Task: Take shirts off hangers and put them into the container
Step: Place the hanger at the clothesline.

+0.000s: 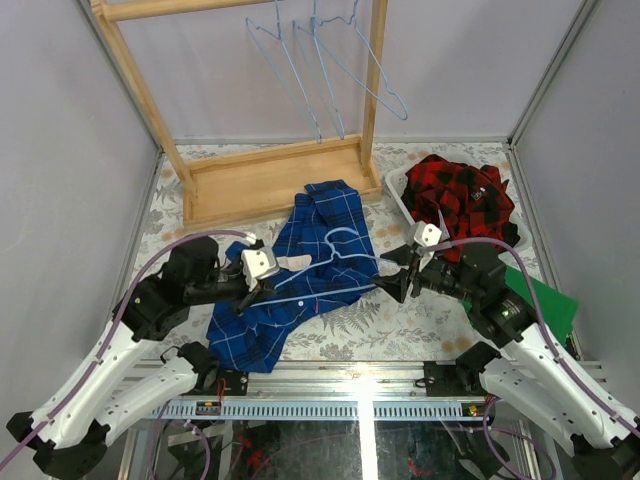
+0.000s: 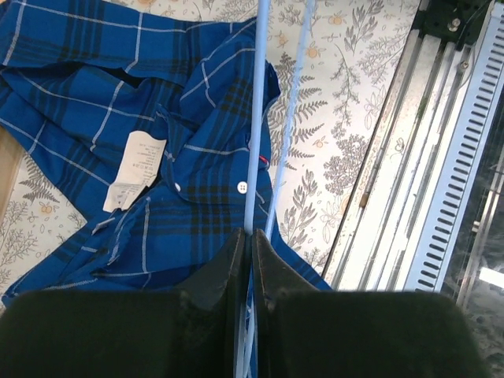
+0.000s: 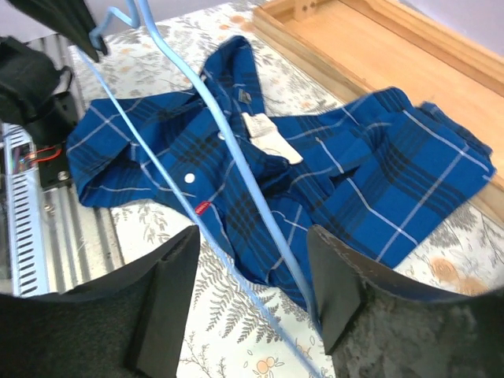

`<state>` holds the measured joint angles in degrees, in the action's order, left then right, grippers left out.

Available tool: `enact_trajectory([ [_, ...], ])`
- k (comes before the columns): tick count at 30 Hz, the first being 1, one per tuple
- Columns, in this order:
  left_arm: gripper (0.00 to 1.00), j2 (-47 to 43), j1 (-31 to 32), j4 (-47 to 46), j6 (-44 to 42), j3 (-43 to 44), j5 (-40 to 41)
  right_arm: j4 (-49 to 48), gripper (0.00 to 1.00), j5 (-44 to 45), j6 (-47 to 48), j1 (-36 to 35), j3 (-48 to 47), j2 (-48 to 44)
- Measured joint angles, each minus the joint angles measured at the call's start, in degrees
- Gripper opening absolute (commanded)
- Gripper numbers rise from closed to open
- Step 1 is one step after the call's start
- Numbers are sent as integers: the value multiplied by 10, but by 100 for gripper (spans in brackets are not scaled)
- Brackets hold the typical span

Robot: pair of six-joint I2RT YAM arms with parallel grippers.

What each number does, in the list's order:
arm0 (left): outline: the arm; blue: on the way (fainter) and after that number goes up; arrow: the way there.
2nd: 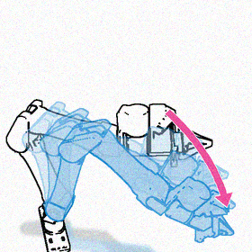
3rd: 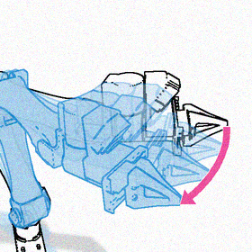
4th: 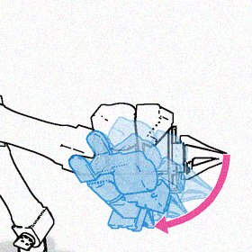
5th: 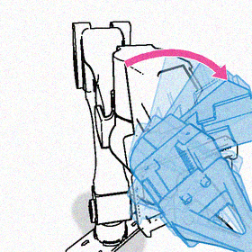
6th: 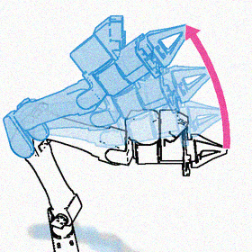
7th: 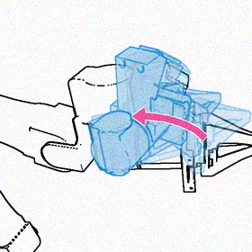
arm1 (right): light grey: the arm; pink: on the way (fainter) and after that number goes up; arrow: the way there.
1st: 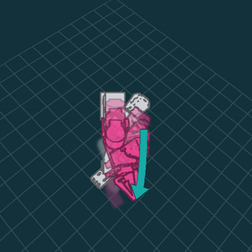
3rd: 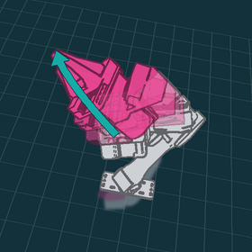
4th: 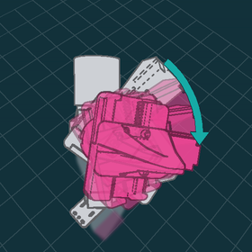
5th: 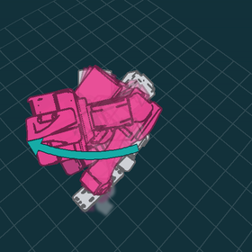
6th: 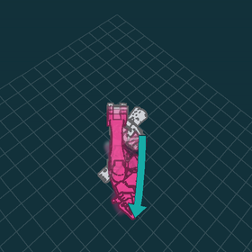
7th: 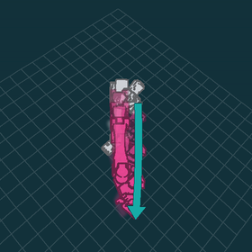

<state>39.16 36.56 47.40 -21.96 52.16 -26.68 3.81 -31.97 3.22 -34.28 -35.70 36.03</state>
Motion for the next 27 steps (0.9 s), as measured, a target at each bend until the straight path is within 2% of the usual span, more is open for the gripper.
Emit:
enact_trajectory([
  [6,0,35,0,3,20,31,0,-2,83,58,-13,0,0,15],
  [8,0,40,0,3,24,31,-2,-5,91,71,-17,0,0,14],
  [13,0,48,-2,4,30,31,-16,-20,94,125,-38,0,3,10],
  [19,0,51,-2,7,45,31,-26,-46,97,235,-72,0,16,3],
  [27,0,52,-2,6,116,31,42,-46,99,314,-89,0,19,3],
])
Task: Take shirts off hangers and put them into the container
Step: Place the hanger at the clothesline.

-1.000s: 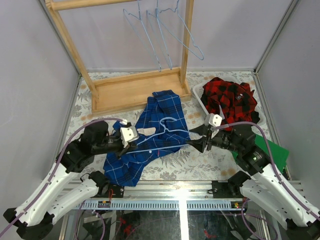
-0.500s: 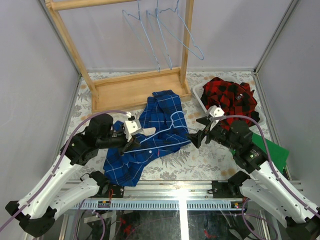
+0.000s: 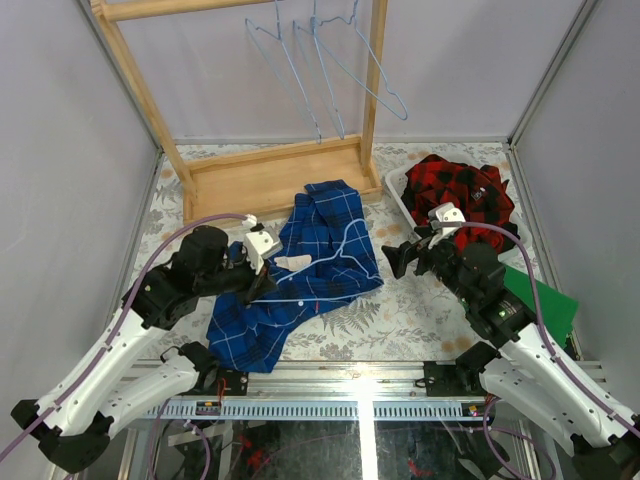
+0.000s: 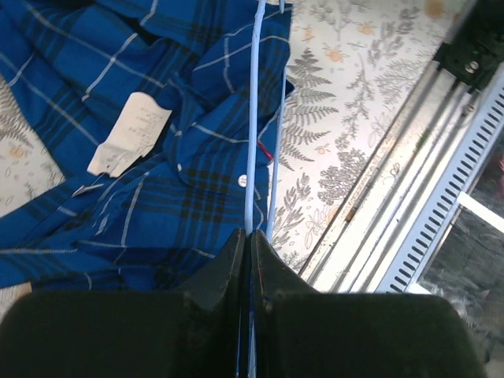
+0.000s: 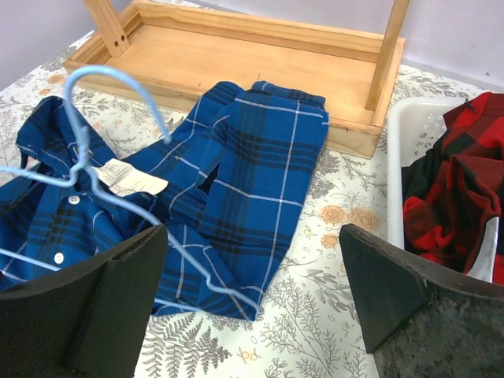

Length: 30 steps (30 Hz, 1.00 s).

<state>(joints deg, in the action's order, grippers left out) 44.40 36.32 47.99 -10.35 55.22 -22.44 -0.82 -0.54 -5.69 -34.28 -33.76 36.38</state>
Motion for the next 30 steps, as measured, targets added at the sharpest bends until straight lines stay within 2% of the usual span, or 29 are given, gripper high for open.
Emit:
enact_trajectory([
  [4,0,3,0,-5,37,0,41,0,100,-13,-1,0,0,0],
  [10,0,35,0,-17,86,-1,71,-23,96,-132,-16,0,-2,45],
  [14,0,62,0,-34,106,-8,73,-76,88,-148,-97,0,-15,131],
  [18,0,61,0,-43,117,-12,73,-172,80,-165,-234,0,-15,219],
  [22,0,58,0,-47,119,-14,69,-312,79,-149,-360,-15,12,274],
  [25,0,58,0,-47,119,-14,59,-363,78,-121,-393,-47,18,303],
  [30,0,63,5,-48,119,-14,45,-437,68,-70,-407,-67,34,326],
])
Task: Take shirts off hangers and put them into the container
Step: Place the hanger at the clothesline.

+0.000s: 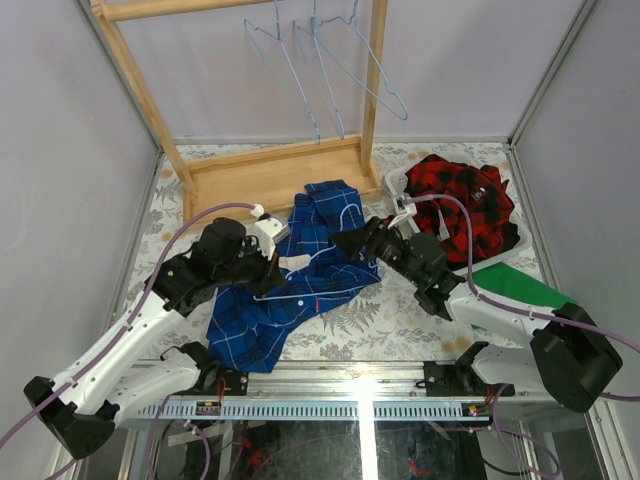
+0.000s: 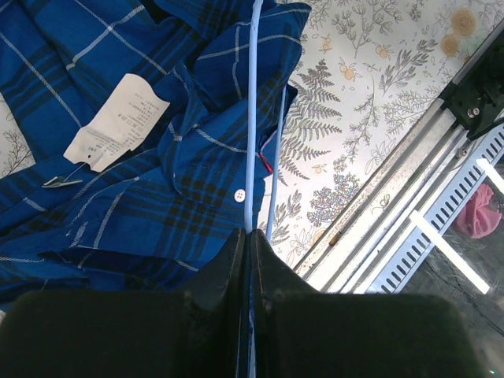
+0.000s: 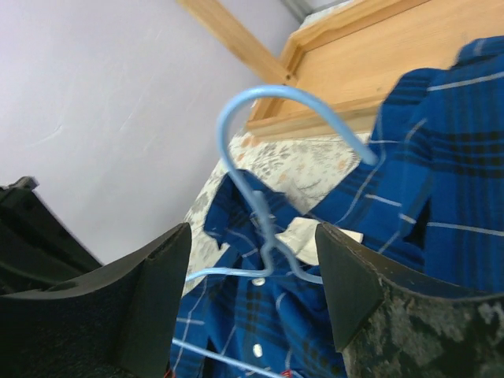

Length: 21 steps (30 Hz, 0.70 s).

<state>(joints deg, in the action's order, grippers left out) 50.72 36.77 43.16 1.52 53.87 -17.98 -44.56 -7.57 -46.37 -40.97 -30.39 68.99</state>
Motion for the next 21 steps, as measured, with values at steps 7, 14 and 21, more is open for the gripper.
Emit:
enact_trajectory([
  [7,0,12,8,-3,0,0,-6,-78,33,53,-3,0,48,28],
  [14,19,16,9,-2,-1,0,-7,-136,1,40,14,0,49,34],
  [21,35,24,11,-2,-14,0,-16,-121,0,20,37,-1,49,23],
])
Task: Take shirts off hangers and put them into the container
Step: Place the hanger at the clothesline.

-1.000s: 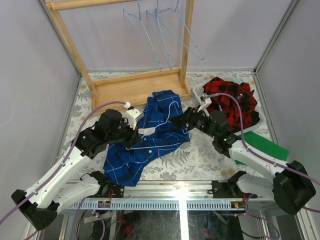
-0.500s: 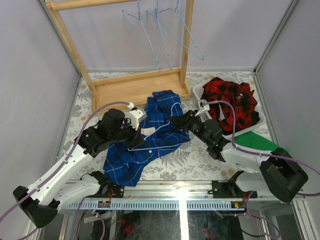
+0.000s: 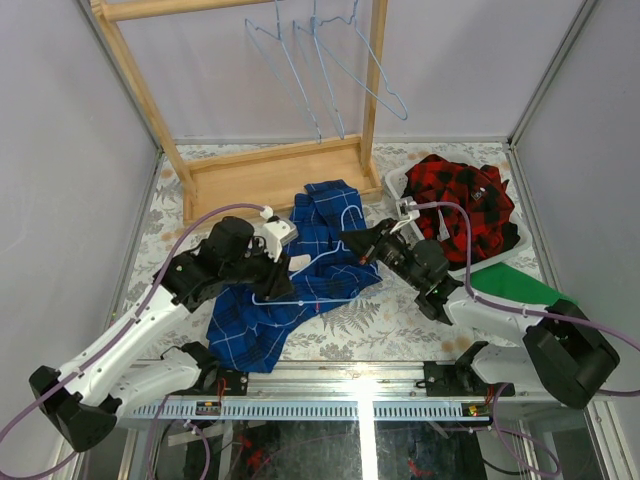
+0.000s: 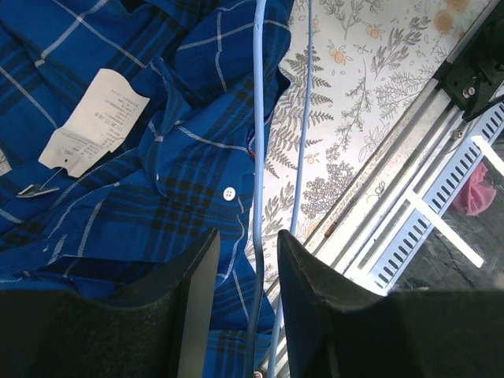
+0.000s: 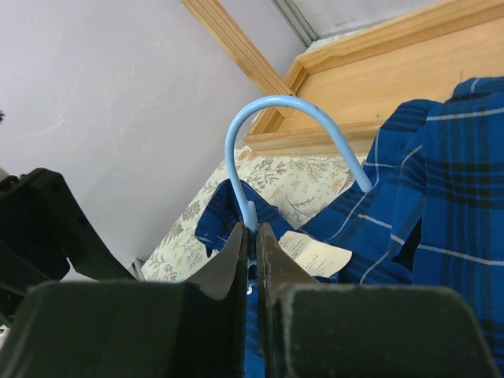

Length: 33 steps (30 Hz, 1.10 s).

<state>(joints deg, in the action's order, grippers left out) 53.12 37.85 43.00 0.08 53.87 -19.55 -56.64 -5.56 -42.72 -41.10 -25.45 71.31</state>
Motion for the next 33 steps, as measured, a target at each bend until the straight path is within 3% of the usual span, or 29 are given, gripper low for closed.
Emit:
enact_trajectory([
  [4,29,13,0,3,-7,0,-12,13,0,-2,15,0,0,-22],
  [7,1,23,0,7,-10,1,-20,26,0,-1,30,0,0,-39],
  [9,0,26,0,10,-13,5,-24,38,1,-1,42,0,0,-52],
  [10,0,26,0,10,-15,6,-27,43,7,0,47,0,0,-57],
  [14,0,18,1,10,-16,8,-19,54,50,-1,55,-2,0,-77],
  [16,0,7,1,15,-13,9,4,63,61,1,57,-2,0,-91],
  [24,0,-22,1,28,19,43,103,133,72,22,88,-2,-7,-155],
  [33,0,3,-3,52,83,67,238,202,78,72,127,-2,-7,-208],
])
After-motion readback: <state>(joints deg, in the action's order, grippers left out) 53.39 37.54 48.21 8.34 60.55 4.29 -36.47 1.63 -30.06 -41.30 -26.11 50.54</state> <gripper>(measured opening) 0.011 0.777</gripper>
